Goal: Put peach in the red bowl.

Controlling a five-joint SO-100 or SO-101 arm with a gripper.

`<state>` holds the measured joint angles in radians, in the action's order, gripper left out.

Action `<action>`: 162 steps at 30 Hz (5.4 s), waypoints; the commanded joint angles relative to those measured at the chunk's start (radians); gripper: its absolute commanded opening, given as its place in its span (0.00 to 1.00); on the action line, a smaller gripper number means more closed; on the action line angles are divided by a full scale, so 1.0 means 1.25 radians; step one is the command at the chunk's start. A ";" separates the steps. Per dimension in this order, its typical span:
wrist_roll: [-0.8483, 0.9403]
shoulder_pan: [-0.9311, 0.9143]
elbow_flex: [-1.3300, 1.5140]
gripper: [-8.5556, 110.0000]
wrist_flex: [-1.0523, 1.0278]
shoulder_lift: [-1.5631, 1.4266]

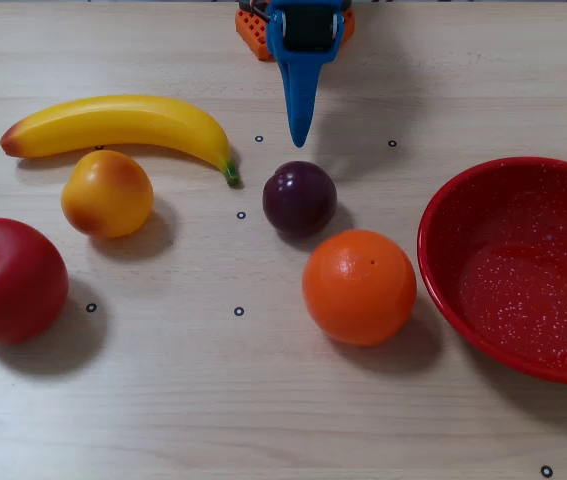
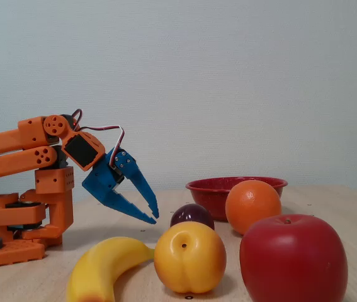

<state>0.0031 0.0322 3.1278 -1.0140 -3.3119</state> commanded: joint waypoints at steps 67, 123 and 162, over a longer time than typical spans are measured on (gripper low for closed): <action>0.020 0.006 0.015 0.07 0.023 -0.016; 0.193 -0.265 -0.831 0.07 -0.252 0.709; 0.509 -0.472 -1.587 0.07 -0.445 1.387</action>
<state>0.6044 -0.5461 1.2563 -1.5677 -1.5417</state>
